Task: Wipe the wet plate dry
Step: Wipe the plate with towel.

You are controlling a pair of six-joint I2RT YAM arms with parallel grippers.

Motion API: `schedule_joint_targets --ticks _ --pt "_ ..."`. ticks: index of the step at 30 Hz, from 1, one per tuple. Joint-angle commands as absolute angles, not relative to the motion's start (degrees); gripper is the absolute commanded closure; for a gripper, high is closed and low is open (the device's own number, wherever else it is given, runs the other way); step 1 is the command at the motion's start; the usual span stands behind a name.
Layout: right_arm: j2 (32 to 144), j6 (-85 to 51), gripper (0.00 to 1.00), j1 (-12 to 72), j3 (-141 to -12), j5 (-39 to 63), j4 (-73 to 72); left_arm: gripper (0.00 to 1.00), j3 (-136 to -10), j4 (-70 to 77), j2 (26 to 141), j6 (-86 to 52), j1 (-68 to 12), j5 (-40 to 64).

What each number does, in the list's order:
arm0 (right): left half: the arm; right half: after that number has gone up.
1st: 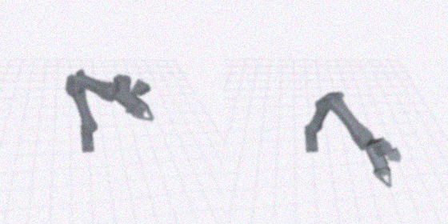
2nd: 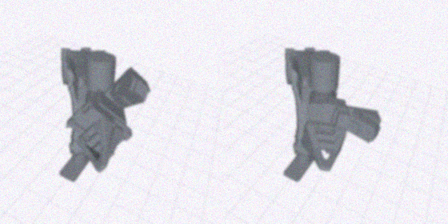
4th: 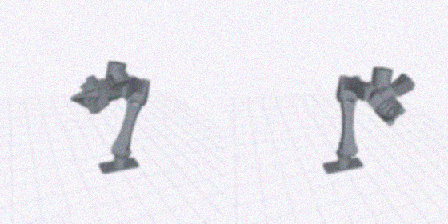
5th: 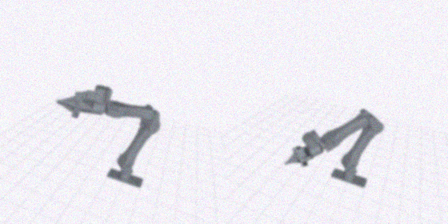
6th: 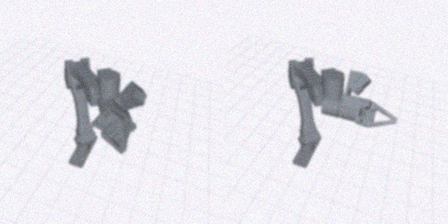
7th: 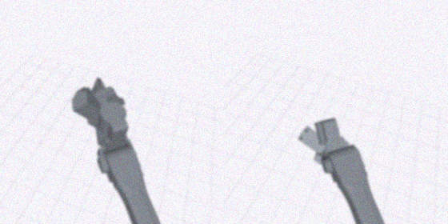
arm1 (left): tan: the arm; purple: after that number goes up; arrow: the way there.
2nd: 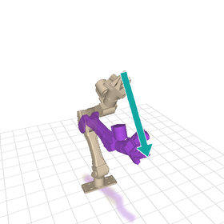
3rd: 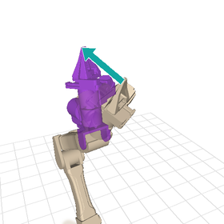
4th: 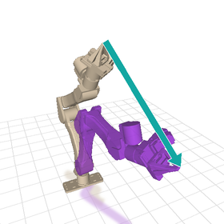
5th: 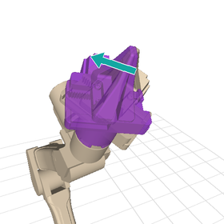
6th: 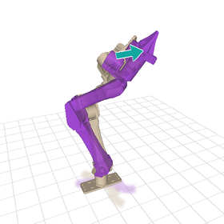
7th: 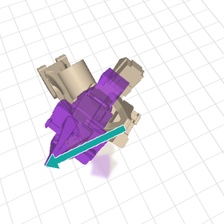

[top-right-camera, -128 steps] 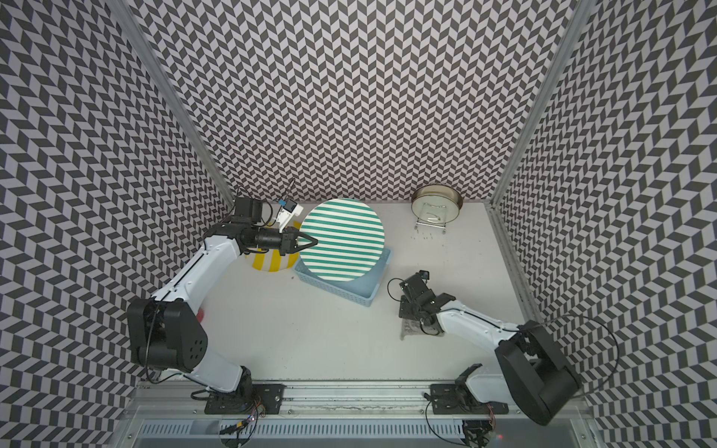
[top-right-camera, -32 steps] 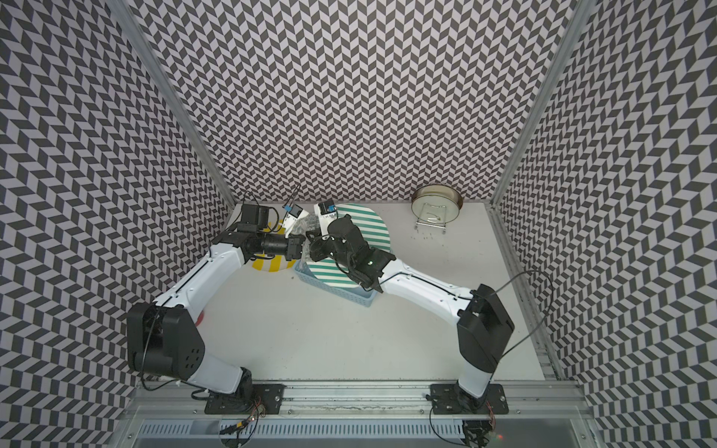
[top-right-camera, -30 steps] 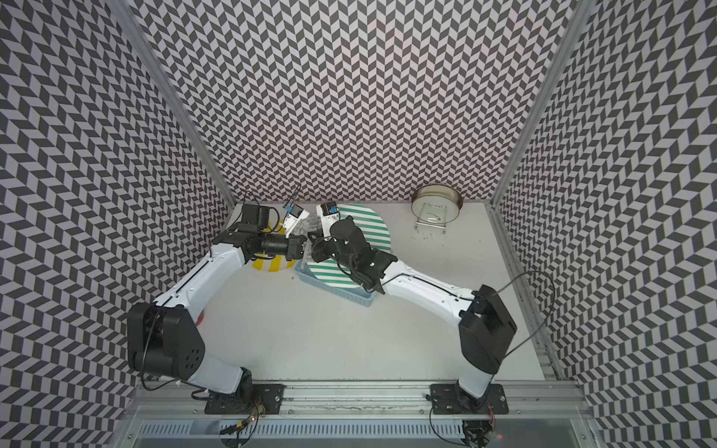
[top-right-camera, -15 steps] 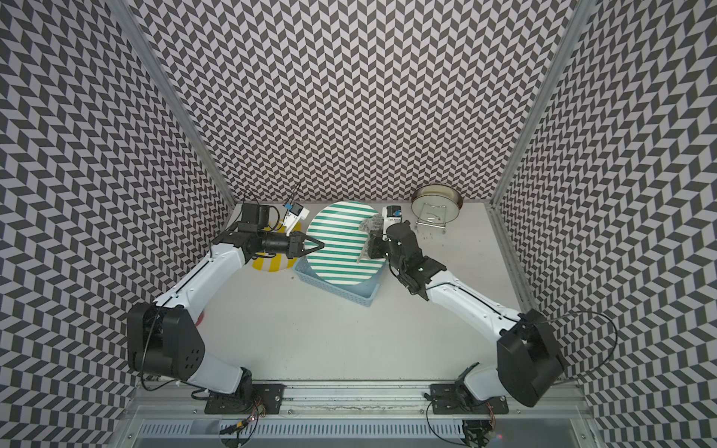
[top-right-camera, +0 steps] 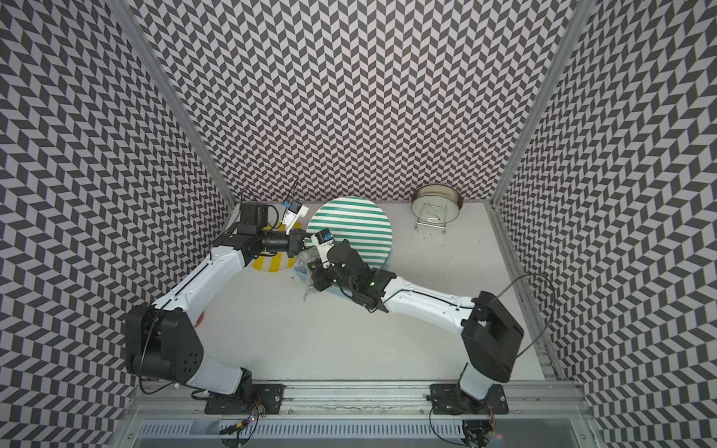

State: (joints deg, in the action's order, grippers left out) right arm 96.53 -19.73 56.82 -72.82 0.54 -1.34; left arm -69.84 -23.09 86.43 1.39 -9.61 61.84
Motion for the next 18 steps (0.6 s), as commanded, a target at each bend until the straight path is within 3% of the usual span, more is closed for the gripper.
schedule_joint_targets --ticks 1,7,18 --pt "99.7 -19.0 1.0 57.0 -76.3 1.8 -1.3 1.0 -70.2 -18.8 83.0 0.0 -10.9 68.3" --pt "97.9 -21.2 1.0 55.6 -72.9 -4.9 0.0 1.0 -70.6 -19.5 82.6 0.5 -10.9 68.2" --pt "81.6 -24.6 1.0 44.0 -55.4 -5.5 -1.6 1.0 -71.2 -20.0 82.3 1.3 -10.9 67.6"
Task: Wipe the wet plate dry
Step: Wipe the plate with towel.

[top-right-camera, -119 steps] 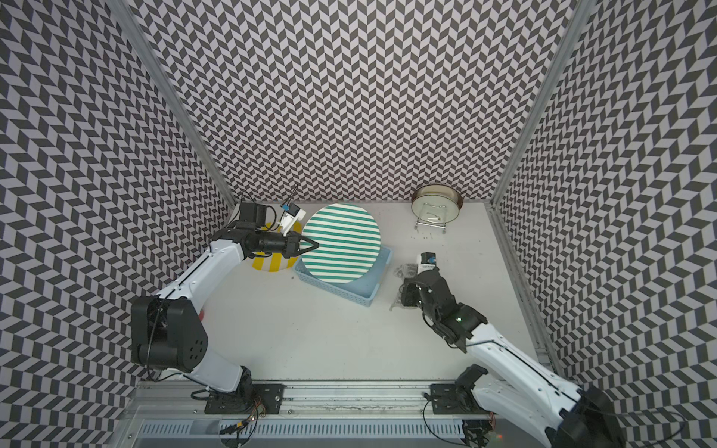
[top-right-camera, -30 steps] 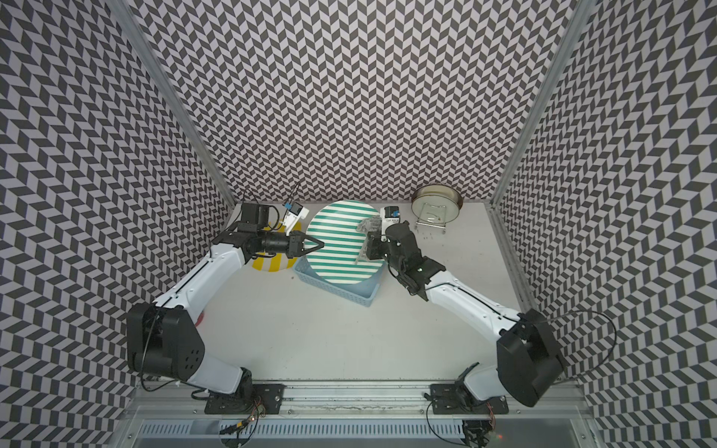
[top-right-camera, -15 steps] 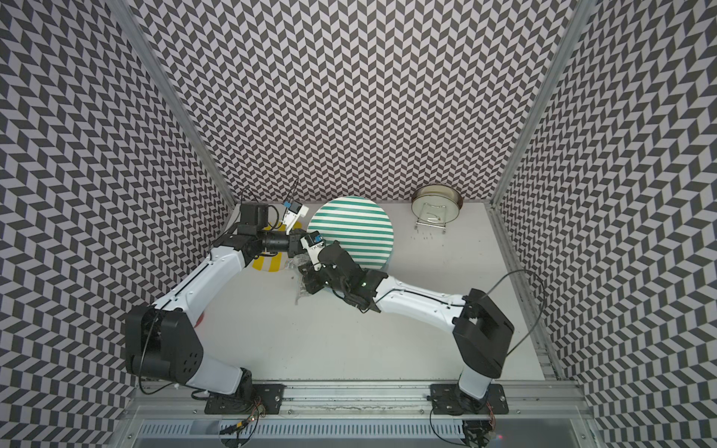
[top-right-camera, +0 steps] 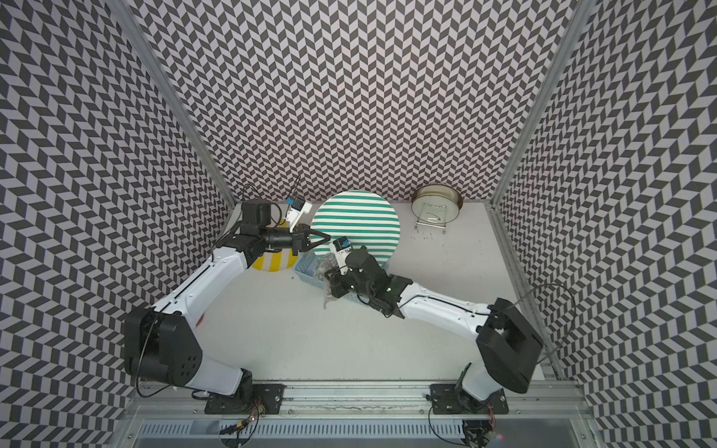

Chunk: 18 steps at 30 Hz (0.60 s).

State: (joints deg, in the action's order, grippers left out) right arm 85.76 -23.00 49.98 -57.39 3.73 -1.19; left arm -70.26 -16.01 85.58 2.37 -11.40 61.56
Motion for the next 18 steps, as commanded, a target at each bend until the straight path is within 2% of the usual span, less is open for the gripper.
schedule_joint_targets --ticks 1,13,15,18 --pt "80.3 -24.5 1.0 43.1 -54.3 -5.2 -1.5 1.0 -71.2 -20.0 82.3 1.5 -10.9 67.5" --pt "73.7 -24.3 1.0 34.6 -49.8 -4.9 2.0 1.0 -72.4 -23.1 82.0 4.3 -10.9 67.3" --pt "72.5 -24.6 1.0 31.0 -49.5 -2.4 2.4 1.0 -73.4 -25.9 82.0 7.3 -10.9 67.2" --pt "70.3 -25.8 1.0 22.8 -49.0 7.3 1.3 1.0 -75.5 -31.8 82.0 13.6 -10.9 64.4"
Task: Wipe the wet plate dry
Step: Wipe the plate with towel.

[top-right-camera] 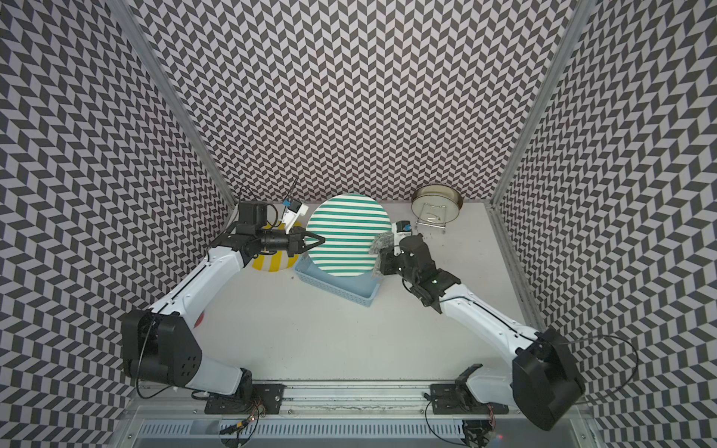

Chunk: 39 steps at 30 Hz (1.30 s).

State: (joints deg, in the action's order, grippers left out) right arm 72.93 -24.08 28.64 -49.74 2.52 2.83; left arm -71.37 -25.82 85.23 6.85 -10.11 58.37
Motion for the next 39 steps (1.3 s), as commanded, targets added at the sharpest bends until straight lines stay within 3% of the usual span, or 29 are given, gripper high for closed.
schedule_joint_targets --ticks 1,5,9,15,21,29,39 --pt "69.8 -26.3 1.0 19.5 -48.8 10.9 0.4 1.0 -76.1 -33.6 82.1 16.2 -10.9 63.1" --pt "71.1 -26.2 1.0 10.8 -52.2 24.3 1.5 1.0 -77.9 -42.1 82.1 28.3 -11.0 59.5" --pt "74.8 -26.2 1.0 8.0 -58.0 36.3 3.9 1.0 -78.7 -48.6 82.3 39.1 -11.4 57.0" --pt "81.3 -41.1 1.0 8.8 -56.9 58.2 -13.9 1.0 -79.4 -57.0 82.3 52.0 -15.0 52.5" --pt "85.1 -35.5 1.0 16.6 -63.2 63.2 -9.6 1.0 -79.7 -59.6 82.2 56.8 -19.1 50.7" --pt "89.0 -41.1 1.0 24.3 -65.3 74.8 -13.9 1.0 -80.2 -60.9 81.7 59.9 -22.8 48.3" --pt "90.0 -39.5 1.0 30.7 -65.1 78.5 -11.9 1.0 -81.9 -60.6 81.2 59.0 -23.1 49.1"
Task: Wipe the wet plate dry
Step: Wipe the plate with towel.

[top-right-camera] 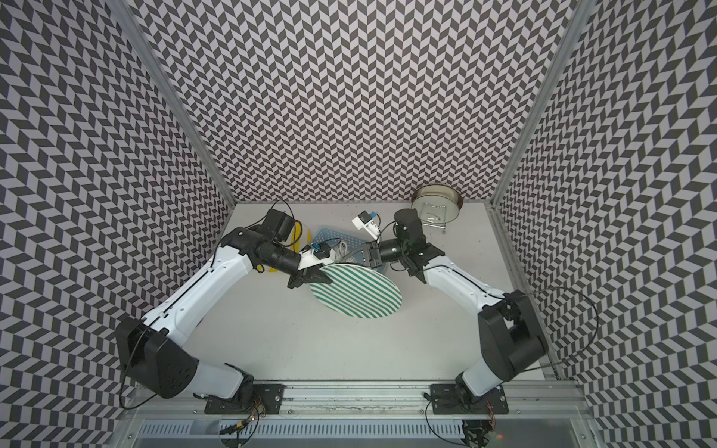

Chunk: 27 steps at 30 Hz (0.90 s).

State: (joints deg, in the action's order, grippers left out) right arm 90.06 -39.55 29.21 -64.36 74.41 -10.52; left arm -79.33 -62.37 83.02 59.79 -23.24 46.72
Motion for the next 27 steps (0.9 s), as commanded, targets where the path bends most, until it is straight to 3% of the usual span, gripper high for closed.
schedule_joint_targets --ticks 1,16,27 --pt "89.5 -39.7 1.0 30.7 -64.9 78.7 -12.7 1.0 -82.1 -60.5 81.2 58.6 -23.1 48.8" --pt "83.1 -40.6 1.0 28.6 -62.3 79.7 -13.9 1.0 -84.0 -57.4 81.4 53.7 -21.5 45.6" --pt "80.8 -41.0 1.0 25.7 -61.5 79.3 -13.9 1.0 -85.3 -59.4 81.6 54.6 -15.7 48.5"
